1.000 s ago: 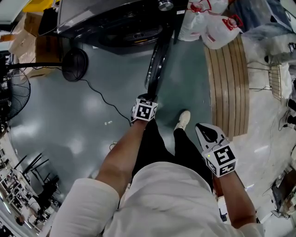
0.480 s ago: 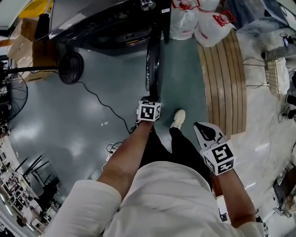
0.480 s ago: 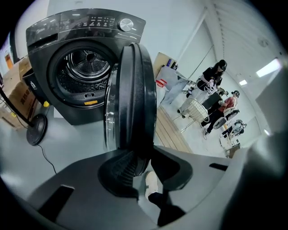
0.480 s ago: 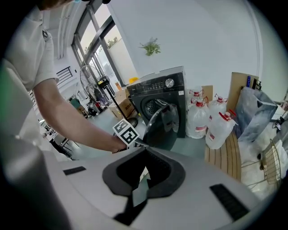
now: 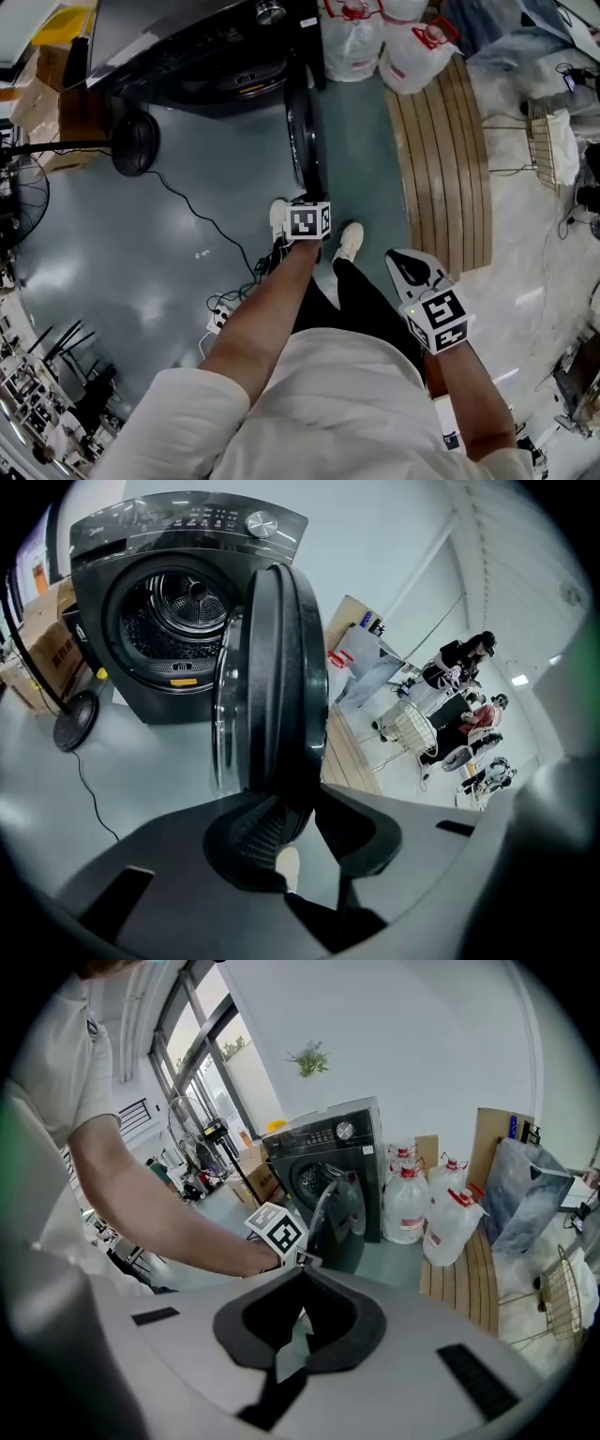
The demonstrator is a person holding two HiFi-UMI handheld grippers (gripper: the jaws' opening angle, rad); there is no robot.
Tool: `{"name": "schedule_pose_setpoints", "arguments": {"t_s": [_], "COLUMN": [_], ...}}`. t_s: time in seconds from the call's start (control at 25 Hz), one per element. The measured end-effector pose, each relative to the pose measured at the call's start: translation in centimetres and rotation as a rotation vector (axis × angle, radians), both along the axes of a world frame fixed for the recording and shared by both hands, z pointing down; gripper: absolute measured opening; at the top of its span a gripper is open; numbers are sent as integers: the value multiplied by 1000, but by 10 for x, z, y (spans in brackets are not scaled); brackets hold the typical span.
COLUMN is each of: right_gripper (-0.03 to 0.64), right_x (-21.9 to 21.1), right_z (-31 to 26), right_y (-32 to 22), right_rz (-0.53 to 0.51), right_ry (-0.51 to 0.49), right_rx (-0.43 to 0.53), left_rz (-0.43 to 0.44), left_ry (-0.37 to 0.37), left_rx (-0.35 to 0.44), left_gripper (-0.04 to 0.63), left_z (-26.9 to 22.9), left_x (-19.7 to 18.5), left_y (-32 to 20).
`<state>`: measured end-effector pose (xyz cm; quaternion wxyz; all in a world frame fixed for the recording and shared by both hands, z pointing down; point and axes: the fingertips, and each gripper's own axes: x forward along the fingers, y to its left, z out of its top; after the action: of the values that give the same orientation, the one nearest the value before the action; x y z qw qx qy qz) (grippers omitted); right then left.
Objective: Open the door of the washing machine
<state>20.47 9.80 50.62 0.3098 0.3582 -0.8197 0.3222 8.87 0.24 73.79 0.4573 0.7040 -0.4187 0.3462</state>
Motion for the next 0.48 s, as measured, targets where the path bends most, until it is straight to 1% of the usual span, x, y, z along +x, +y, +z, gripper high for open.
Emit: {"name": "schedule_pose_setpoints", "arguments": {"t_s": [0.2,0.48], "right_gripper": [9,9], "right_x": [11,19], "right_z": [4,10], "right_y": [11,23], "right_rz": [-16,-33], "right_ry": [11,10], "right_rx": [-12,-30], "left_rz": [-40,-80], "left_ry": [17,22], "left_rx": [-7,-21], "left_gripper": [107,107], "left_z": [-2,-2], "left_x": [24,46], "left_y": [-2,-4]}}
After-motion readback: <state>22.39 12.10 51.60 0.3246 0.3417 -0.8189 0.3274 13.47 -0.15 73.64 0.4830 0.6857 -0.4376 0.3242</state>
